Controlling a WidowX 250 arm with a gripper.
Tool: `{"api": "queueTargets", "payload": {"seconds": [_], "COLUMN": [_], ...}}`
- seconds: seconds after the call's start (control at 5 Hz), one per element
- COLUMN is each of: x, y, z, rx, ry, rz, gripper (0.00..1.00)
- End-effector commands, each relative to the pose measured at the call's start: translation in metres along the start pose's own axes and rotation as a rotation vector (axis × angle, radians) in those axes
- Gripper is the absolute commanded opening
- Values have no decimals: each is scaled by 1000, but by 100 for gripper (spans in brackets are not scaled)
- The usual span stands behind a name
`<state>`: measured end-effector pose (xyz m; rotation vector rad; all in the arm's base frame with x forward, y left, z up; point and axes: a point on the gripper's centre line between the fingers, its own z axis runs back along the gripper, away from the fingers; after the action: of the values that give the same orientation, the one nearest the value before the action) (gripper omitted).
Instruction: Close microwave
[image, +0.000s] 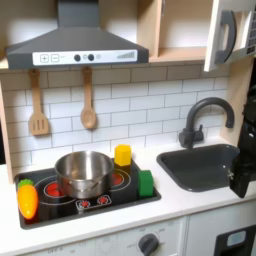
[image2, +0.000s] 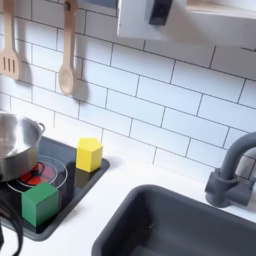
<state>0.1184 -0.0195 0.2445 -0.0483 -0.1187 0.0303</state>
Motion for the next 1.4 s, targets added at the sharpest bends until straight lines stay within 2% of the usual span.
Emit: {"api": "queueTargets", "payload": {"seconds": [0.0,0.2,0.6,0.8,1.2], "x": [0,9,33,46,76], "y": [0,0,-14,-21,-30], "z": [0,-2,-1,7,16], "rx": [0,19,6,-1,-21], "ry": [3,-8,-31,-57,-84], "rz": [0,-27,-96,-118,-128], "gripper": [100,100,100,100,100]}}
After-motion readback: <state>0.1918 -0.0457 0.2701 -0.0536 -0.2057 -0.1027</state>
